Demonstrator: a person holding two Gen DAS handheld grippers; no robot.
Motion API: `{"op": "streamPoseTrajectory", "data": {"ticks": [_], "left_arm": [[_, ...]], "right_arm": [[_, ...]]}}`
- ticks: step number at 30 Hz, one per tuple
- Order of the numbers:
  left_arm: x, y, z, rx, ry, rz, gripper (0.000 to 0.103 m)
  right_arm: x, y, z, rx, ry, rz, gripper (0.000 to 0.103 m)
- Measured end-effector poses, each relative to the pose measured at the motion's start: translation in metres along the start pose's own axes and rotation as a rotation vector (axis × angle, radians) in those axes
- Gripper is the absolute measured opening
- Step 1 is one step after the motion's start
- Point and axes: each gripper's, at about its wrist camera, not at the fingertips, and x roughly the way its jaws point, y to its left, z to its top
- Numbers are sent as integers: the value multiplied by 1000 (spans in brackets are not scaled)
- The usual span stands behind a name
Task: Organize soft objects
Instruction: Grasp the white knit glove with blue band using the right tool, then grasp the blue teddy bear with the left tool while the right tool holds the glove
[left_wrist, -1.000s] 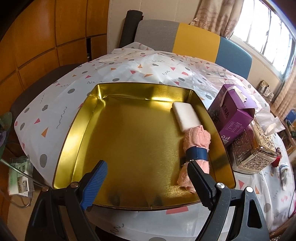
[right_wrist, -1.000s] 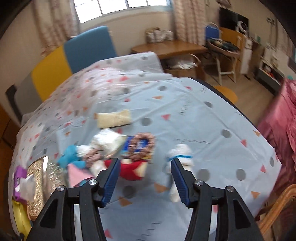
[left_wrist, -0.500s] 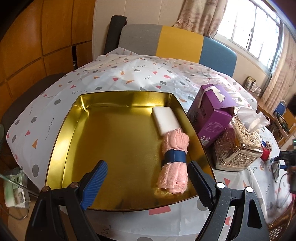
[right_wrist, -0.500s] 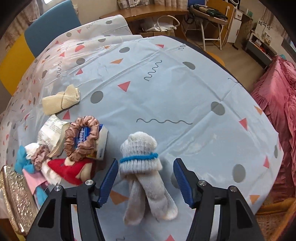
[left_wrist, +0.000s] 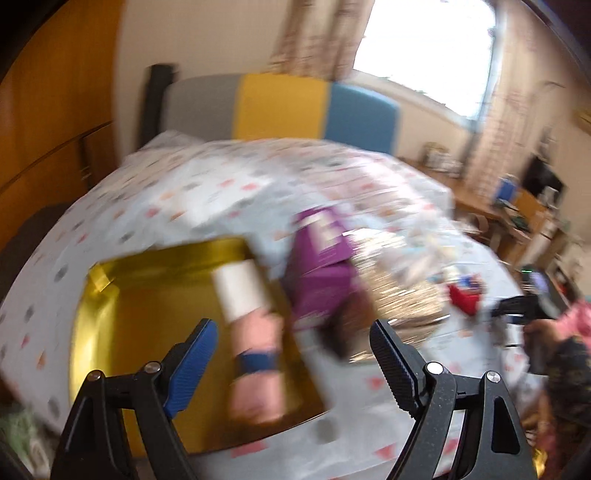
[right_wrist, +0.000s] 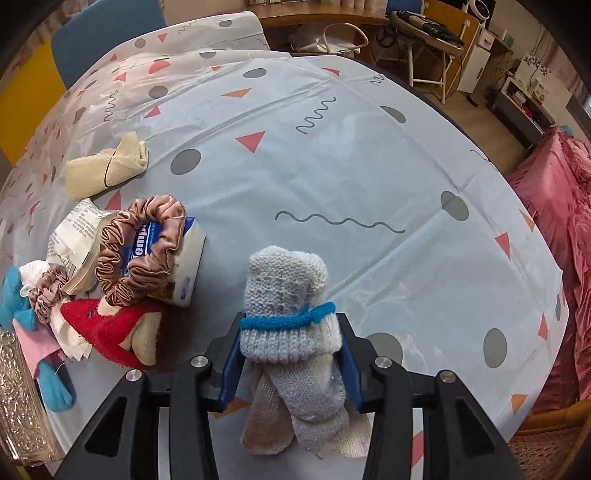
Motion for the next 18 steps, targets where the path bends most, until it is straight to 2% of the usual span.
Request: {"op": "streamPoseTrajectory", "data": {"ticks": [6, 9, 13, 18], "left_arm": [[25, -88, 64, 168, 32, -176, 80], [50, -137, 95, 244, 71, -225, 80], [102, -188, 120, 292, 147, -216, 77], [190, -215, 128, 235, 347, -180, 75]], "right_arm": [[5, 6, 4, -14, 11, -1, 47], [7, 8, 6, -16, 15, 4, 47], [8, 7, 7, -20, 20, 11, 47], [8, 4, 7, -20, 25, 19, 47]]}}
